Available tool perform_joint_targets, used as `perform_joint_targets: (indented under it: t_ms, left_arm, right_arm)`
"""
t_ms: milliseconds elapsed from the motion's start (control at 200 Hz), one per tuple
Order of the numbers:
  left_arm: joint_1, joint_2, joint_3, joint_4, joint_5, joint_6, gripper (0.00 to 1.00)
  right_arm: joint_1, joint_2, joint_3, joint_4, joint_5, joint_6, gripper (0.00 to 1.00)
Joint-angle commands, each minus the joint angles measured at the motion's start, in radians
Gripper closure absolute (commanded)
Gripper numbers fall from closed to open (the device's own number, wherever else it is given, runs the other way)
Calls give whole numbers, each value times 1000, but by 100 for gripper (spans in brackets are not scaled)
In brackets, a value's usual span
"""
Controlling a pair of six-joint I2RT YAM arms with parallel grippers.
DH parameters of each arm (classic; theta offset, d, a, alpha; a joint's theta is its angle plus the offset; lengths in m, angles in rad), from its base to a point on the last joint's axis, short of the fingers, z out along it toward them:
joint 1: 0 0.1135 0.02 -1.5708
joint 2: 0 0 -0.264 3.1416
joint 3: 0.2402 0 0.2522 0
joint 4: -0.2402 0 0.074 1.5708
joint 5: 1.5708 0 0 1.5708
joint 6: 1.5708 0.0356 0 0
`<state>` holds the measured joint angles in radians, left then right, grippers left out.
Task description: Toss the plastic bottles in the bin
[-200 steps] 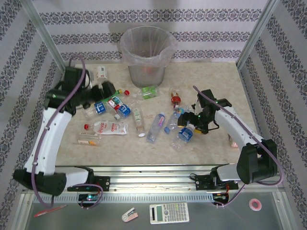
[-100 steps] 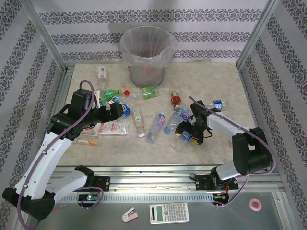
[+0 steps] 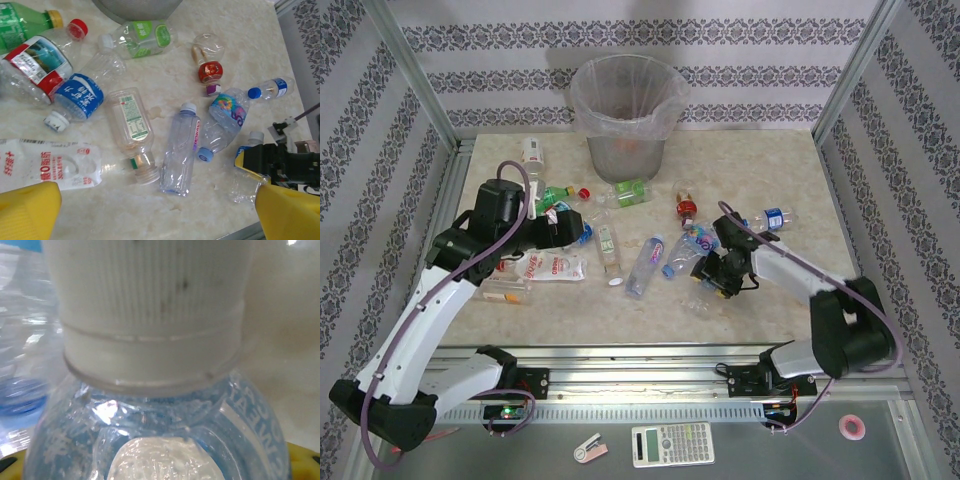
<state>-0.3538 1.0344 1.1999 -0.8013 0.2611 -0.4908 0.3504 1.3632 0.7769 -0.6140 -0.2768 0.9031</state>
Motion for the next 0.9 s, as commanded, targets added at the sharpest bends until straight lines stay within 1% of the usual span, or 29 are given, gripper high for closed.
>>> perform_joint_targets:
  t_ms: [0,65,135,225,320,420,485,555,644,714,789,804,809,814,819,824,834,849,859,864,874,894]
  left_arm:
    - [-8,19,-13,142,45,1,1]
    - [-8,40,-29,204,92,-16,1]
    - [-8,71,-26,241,119,-30,0]
    - [-8,114,-3,248,111,-39,0]
    - [-7,123,-15,287,78,-77,0]
    - [-7,114,-58,343,59,-100,1]
    - [-7,115,-71,332,32,-105,1]
    - [-7,117,-83,314,16,-114,1]
    - [-7,118,-106,322,8,-131,1]
    - [-5,132,-117,336,6,-135,1]
    - [-4,161,-109,340,2,-137,1]
    - [-1,168,-104,339,5,-139,1]
    - [-1,171,-102,339,6,-140,1]
    - [-1,174,-100,340,7,-140,1]
    - [-1,177,-98,341,9,-140,1]
    - [-1,180,-95,342,11,-141,1]
    - [0,184,-92,342,14,-141,1]
    - [1,192,-86,343,20,-139,1]
    - [0,198,-82,345,22,-136,1]
    - [1,202,-79,345,23,-137,1]
    - [2,207,-76,346,26,-137,1]
    - [2,218,-67,346,27,-134,0]
  right_arm:
    - [26,-156,163,24,40,90,48]
    - [8,-154,287,33,66,89,49]
    - [-34,-84,426,50,30,74,49]
    - [-80,58,606,60,-45,50,51]
    - [-97,169,739,40,-83,28,51]
    - [-121,251,793,40,-117,14,51]
    - [-141,290,803,64,-166,26,52]
    - [-148,306,828,95,-192,36,52]
    - [-154,345,933,109,-227,46,51]
    - [-156,409,1081,100,-250,65,51]
    - [-144,519,1296,102,-274,108,46]
    - [-136,561,1369,100,-280,116,43]
    - [-136,561,1369,100,-280,116,43]
    - [-133,583,1409,98,-281,123,42]
    - [-133,583,1409,98,-281,123,42]
    - [-130,607,1451,95,-286,128,41]
    - [-128,620,1472,94,-287,131,40]
    - [-123,674,1566,88,-300,142,37]
    - [-121,688,1591,86,-303,145,37]
    - [-118,719,1644,83,-310,154,35]
    - [-117,734,1658,79,-313,157,34]
    - [-112,796,1769,68,-325,174,30]
